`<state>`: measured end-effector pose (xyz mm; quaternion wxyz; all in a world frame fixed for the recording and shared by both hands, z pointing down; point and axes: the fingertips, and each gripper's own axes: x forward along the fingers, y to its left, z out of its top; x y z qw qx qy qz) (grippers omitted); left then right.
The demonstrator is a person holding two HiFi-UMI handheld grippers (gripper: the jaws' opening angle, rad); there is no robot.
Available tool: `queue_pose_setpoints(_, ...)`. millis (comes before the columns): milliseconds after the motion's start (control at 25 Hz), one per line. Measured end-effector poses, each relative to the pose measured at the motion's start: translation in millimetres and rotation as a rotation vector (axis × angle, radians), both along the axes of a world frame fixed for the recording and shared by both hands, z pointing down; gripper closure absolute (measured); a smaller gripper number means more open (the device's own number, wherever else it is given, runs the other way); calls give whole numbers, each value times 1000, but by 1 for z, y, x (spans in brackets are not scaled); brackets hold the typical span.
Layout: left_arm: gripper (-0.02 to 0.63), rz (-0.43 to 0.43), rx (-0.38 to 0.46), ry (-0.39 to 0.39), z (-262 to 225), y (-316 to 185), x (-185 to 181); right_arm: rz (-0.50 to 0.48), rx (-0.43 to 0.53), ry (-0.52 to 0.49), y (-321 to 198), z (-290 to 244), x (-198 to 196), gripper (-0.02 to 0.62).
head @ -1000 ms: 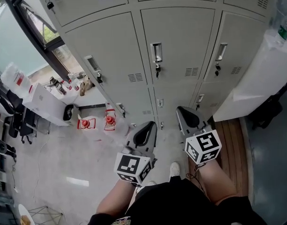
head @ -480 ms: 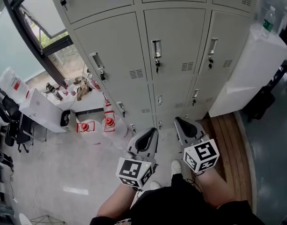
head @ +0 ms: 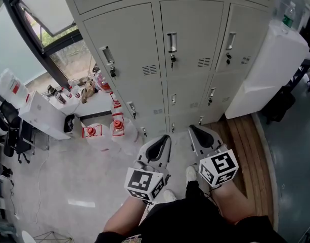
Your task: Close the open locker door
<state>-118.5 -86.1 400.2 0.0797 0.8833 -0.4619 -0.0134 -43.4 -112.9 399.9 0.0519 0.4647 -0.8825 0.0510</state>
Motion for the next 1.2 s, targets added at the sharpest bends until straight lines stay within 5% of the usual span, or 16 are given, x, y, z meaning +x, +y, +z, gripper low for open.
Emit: queue_pose_setpoints(1200, 583, 7, 10, 6, -4, 16, -6, -6, 1, 4, 23, 0, -10, 541)
